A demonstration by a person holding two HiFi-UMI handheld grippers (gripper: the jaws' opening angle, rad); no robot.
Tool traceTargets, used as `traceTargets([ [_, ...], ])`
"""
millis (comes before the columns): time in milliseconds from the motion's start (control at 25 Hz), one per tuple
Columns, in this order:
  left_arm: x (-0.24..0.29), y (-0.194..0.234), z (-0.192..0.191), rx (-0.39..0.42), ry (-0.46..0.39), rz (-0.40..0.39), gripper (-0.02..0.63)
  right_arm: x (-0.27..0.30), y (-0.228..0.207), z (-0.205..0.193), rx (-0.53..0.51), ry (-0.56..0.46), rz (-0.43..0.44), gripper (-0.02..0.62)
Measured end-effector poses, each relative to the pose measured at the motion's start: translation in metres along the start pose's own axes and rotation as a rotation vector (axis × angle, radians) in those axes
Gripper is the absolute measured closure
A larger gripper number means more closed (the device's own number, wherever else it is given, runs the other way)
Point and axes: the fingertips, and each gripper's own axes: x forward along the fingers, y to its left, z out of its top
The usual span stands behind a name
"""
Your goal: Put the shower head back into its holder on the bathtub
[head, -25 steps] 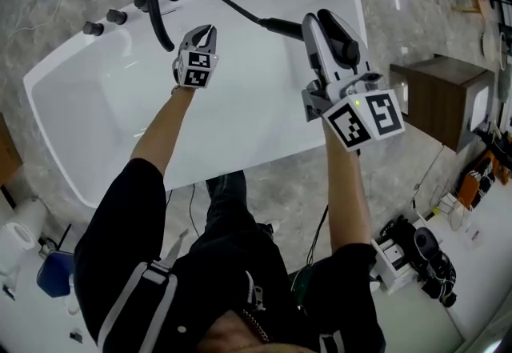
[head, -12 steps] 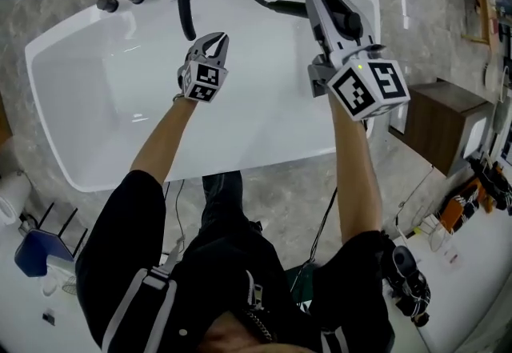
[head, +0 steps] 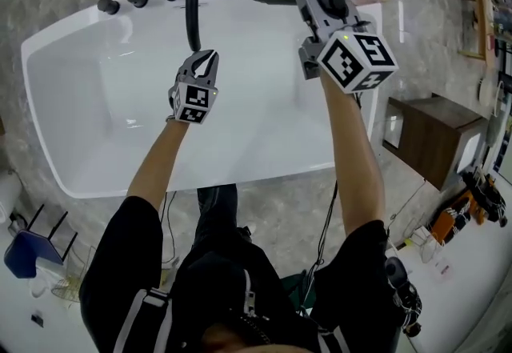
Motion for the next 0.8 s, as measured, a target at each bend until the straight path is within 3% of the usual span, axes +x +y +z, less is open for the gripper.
traceTargets([
  [480,-0.022,-0.002,-0.030,-0.095,0.002,0.022,0.568,0.074,-0.028,-0.073,0.004,0.012,-0.013,0.488],
  [800,-0.050,-0.005,-0.056,-0.142,0.035,0.037,0.568,0.126,-0.038,-0.110,-0.089,0.071,0.009,0.491],
])
